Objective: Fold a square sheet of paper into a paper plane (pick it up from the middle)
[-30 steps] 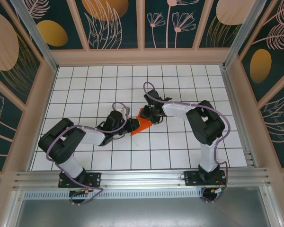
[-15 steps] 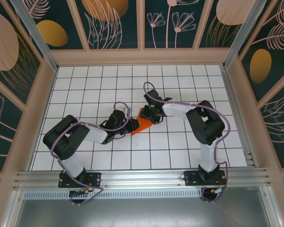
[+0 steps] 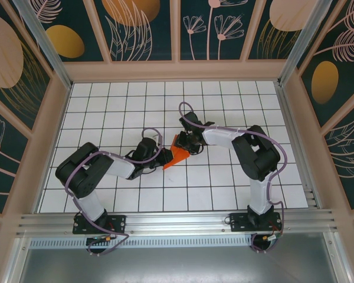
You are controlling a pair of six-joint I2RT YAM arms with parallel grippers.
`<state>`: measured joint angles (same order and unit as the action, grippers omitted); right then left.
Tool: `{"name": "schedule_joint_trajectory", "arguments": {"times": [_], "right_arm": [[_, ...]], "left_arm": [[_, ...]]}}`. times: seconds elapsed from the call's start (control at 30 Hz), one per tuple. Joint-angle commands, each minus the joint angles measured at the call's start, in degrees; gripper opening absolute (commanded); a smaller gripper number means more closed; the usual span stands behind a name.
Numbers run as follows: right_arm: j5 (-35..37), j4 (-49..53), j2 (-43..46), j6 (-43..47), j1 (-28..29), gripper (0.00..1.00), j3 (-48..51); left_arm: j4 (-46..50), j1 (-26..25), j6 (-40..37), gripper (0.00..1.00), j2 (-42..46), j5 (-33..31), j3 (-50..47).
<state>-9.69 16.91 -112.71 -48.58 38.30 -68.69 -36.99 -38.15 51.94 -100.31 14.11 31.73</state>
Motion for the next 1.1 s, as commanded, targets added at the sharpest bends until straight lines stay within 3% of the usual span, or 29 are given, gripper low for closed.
{"name": "schedule_joint_trajectory", "arguments": {"times": [0.0, 0.77, 1.07], "right_arm": [[8.6, 6.3, -9.0, -0.3, -1.7, 0.47, 5.5], [7.5, 6.7, -7.2, 0.8, -1.6, 0.43, 3.6], [2.5, 3.7, 1.9, 7.6, -3.4, 0.53, -2.2]], "left_arm": [[1.8, -0.1, -0.9, 0.12, -1.3, -0.9, 0.9], [7.6, -0.1, -1.0, 0.0, -4.1, -1.3, 1.5], [9.9, -0.1, -1.8, 0.0, -4.0, -1.2, 0.4]]}}
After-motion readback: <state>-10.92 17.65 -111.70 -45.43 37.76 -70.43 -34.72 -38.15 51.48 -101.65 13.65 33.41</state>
